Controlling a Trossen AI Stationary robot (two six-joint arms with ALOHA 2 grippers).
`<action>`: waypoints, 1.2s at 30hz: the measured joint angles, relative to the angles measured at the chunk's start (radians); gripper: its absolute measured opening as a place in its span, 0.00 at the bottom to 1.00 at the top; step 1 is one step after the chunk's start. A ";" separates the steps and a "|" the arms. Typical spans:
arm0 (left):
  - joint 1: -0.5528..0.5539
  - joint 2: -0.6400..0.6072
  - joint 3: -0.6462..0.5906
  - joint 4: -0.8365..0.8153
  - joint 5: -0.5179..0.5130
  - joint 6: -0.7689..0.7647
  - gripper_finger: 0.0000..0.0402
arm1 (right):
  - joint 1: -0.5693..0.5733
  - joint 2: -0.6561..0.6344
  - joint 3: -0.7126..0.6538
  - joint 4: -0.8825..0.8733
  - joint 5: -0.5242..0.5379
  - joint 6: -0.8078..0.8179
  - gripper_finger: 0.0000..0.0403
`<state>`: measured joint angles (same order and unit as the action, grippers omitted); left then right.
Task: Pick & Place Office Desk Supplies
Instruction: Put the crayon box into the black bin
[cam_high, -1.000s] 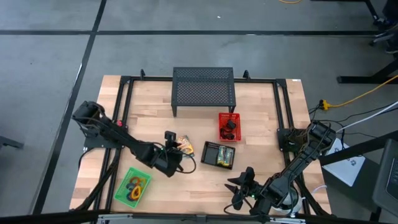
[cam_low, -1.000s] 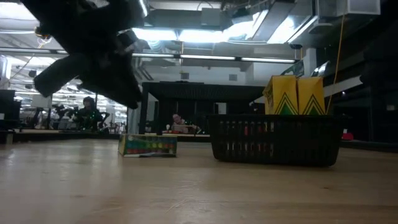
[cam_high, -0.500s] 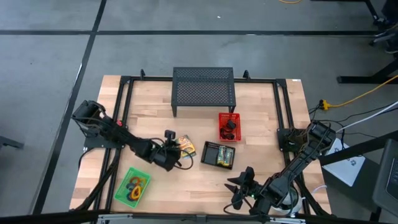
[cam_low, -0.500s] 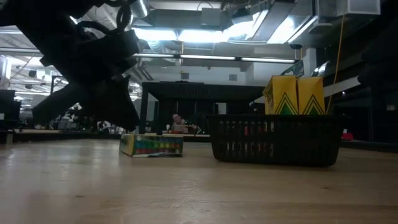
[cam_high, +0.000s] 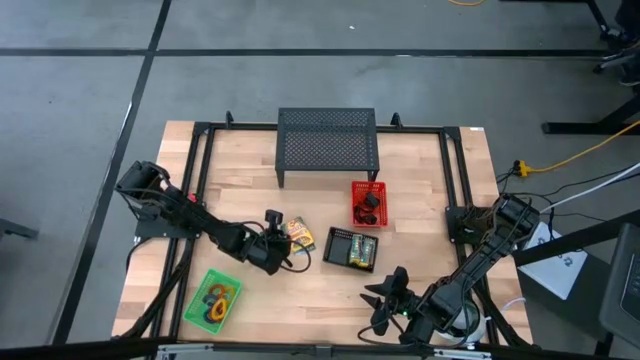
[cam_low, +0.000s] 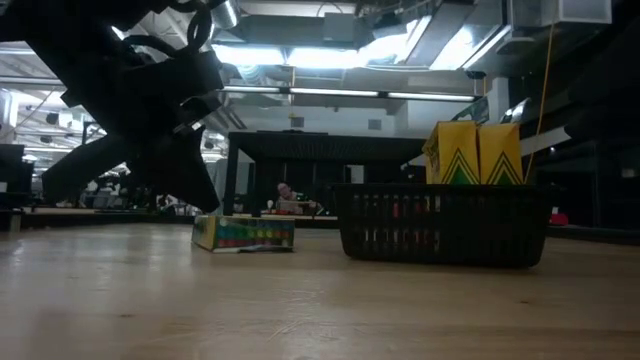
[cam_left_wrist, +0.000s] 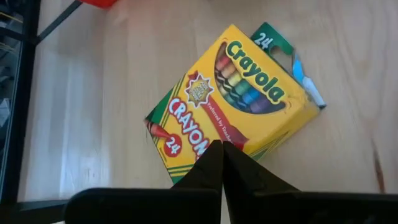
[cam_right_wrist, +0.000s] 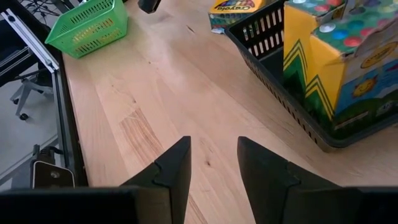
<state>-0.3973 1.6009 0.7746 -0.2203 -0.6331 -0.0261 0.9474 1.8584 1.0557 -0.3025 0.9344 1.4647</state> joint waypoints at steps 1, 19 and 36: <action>0.001 0.000 0.000 -0.001 0.000 0.000 0.00 | 0.000 0.000 0.000 0.000 0.000 0.000 0.33; -0.011 0.021 -0.069 0.022 0.101 -0.159 0.00 | 0.000 0.000 0.000 0.000 -0.008 -0.003 0.33; -0.107 0.023 -0.178 0.181 0.065 -0.352 0.00 | -0.002 0.000 0.000 -0.002 -0.008 -0.008 0.33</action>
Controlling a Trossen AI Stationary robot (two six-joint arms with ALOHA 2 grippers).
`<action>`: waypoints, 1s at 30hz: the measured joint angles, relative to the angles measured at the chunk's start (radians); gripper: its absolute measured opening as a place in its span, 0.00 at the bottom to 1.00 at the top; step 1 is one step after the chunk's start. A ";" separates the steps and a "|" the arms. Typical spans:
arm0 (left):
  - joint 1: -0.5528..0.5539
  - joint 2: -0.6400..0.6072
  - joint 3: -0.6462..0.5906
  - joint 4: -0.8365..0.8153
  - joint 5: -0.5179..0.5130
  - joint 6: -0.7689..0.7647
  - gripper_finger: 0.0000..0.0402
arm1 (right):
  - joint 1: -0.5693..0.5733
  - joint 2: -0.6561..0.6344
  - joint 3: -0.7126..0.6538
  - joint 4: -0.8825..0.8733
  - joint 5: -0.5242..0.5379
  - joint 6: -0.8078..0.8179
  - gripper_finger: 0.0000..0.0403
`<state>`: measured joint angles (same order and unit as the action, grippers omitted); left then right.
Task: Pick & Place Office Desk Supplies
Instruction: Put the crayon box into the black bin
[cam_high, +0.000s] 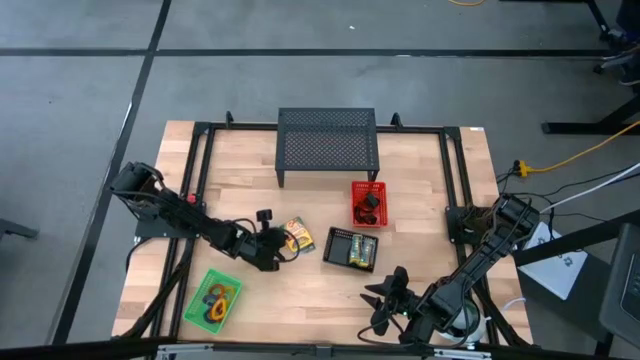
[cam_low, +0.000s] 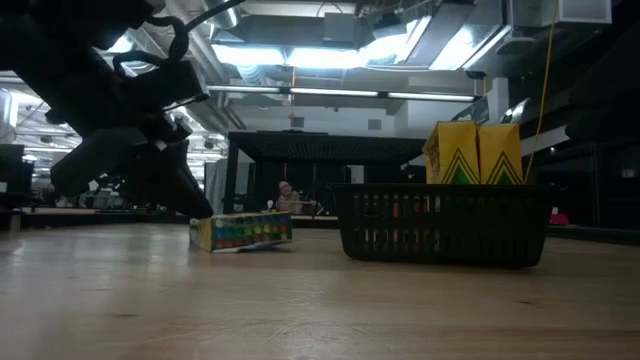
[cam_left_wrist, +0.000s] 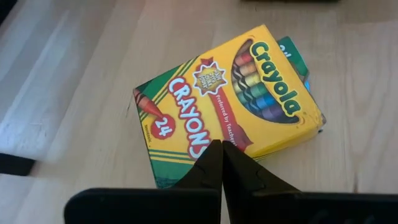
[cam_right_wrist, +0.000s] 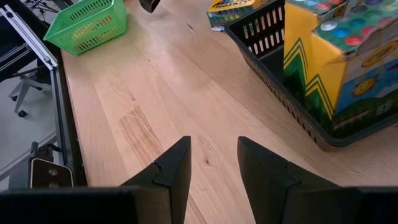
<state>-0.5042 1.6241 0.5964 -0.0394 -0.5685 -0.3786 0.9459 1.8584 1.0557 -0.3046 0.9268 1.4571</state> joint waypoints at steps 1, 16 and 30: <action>-0.005 0.000 0.000 0.004 -0.002 -0.004 0.00 | 0.000 0.000 0.000 0.000 0.000 0.000 0.33; -0.076 0.002 -0.005 -0.021 0.007 -0.115 0.00 | 0.000 0.000 0.000 -0.002 0.000 0.000 0.33; -0.092 0.002 -0.002 -0.016 -0.035 -0.100 0.00 | 0.000 0.000 0.000 -0.002 0.000 0.000 0.33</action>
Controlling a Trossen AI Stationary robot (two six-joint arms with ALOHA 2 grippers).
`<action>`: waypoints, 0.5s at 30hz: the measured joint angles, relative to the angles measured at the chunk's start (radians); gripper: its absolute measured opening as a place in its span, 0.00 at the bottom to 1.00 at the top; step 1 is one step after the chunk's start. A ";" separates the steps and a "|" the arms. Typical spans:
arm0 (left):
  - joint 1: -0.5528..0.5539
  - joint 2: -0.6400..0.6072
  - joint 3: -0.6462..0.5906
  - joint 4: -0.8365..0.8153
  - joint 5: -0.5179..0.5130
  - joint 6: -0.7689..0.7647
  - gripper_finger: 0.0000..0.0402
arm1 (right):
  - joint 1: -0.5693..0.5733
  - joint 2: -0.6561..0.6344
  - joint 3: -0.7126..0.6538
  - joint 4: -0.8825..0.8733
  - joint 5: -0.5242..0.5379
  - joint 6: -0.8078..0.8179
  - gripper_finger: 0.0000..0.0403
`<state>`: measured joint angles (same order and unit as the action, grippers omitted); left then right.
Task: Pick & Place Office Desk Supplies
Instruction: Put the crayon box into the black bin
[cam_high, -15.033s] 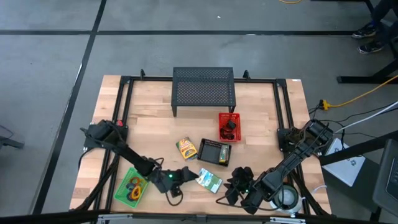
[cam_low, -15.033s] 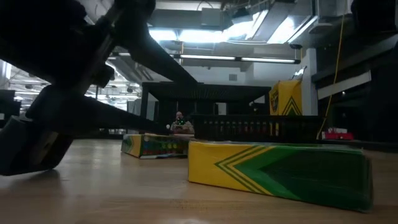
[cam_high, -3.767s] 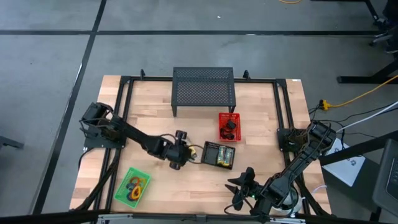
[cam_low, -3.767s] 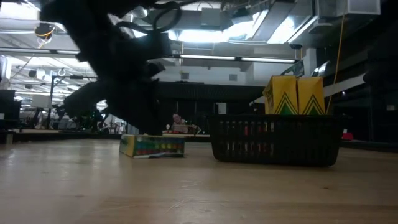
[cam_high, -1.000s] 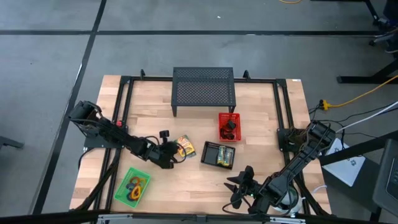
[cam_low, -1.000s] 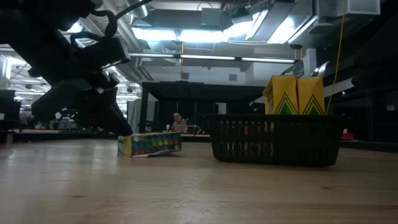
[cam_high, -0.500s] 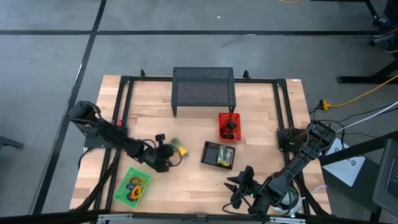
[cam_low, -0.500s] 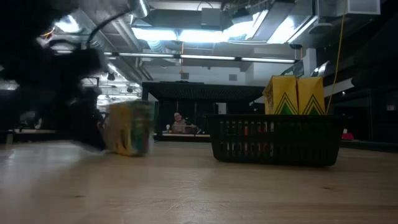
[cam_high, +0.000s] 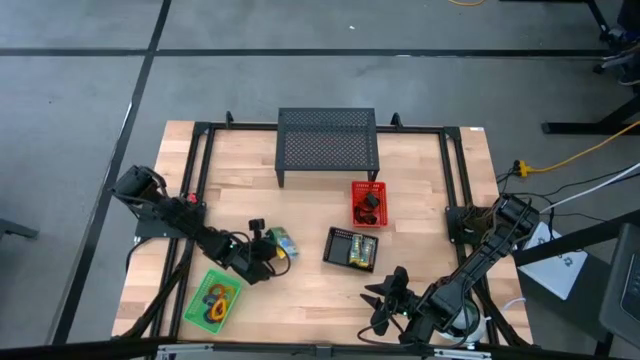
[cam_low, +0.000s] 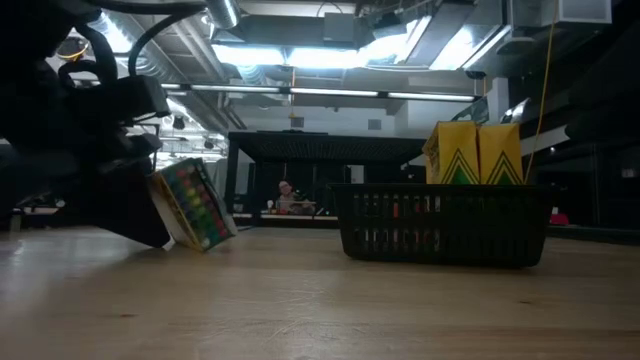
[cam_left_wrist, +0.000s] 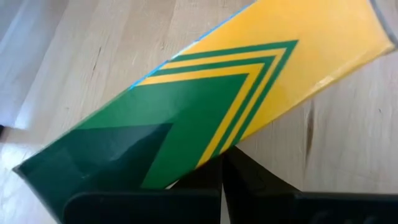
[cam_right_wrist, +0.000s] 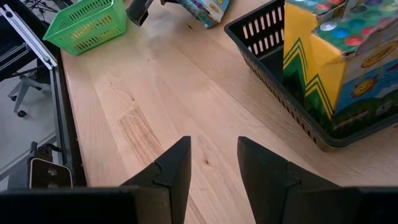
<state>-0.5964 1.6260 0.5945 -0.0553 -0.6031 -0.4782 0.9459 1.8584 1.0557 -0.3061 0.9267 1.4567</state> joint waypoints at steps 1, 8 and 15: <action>0.000 0.000 0.000 0.001 0.000 0.011 0.01 | 0.000 0.000 0.000 0.000 0.000 0.000 0.33; 0.023 -0.001 0.000 0.008 0.016 0.044 0.01 | 0.000 0.000 0.000 0.000 0.008 -0.003 0.33; 0.024 -0.001 0.000 0.033 0.023 0.072 0.01 | -0.007 0.000 0.000 0.000 0.008 -0.003 0.33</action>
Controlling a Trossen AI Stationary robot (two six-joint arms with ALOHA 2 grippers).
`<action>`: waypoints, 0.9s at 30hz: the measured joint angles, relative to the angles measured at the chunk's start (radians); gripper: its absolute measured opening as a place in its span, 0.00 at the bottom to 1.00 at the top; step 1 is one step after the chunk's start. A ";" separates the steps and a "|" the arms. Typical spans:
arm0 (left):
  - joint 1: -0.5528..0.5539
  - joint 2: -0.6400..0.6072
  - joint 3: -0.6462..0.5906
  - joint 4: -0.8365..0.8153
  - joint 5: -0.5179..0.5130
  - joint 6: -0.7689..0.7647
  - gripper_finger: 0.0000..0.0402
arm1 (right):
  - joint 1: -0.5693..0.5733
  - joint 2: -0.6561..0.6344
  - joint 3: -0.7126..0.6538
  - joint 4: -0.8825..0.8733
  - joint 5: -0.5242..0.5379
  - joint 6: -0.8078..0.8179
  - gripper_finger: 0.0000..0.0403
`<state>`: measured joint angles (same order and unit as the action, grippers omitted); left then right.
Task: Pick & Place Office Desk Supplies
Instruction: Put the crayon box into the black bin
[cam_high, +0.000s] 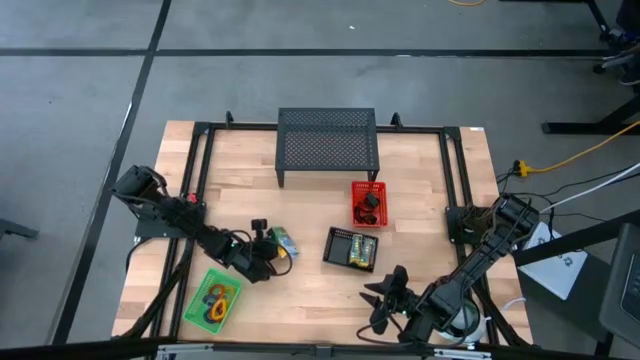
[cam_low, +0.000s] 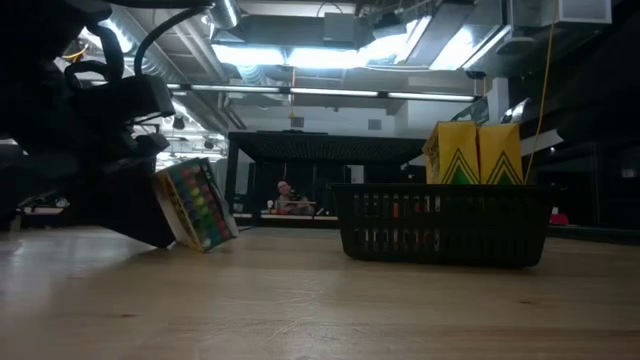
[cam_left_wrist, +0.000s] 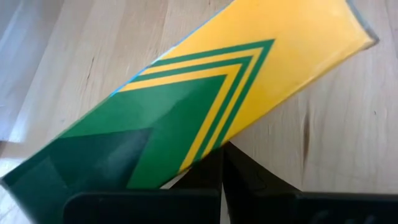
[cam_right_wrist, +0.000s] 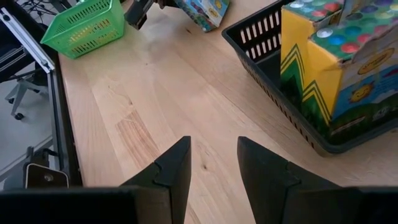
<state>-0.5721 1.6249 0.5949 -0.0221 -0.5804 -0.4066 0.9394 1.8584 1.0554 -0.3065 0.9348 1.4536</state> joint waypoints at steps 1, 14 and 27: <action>0.000 0.000 0.000 0.000 0.000 0.000 0.01 | -0.002 0.000 0.000 0.000 0.000 0.000 0.33; 0.016 -0.019 0.000 0.003 0.007 0.060 0.01 | -0.010 0.000 0.000 -0.001 0.000 -0.003 0.33; 0.031 -0.050 -0.001 0.000 0.012 0.081 0.01 | -0.010 0.000 0.000 -0.001 -0.001 -0.004 0.33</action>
<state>-0.5415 1.5753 0.5941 -0.0218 -0.5686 -0.3255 0.9298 1.8584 1.0554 -0.3077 0.9340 1.4494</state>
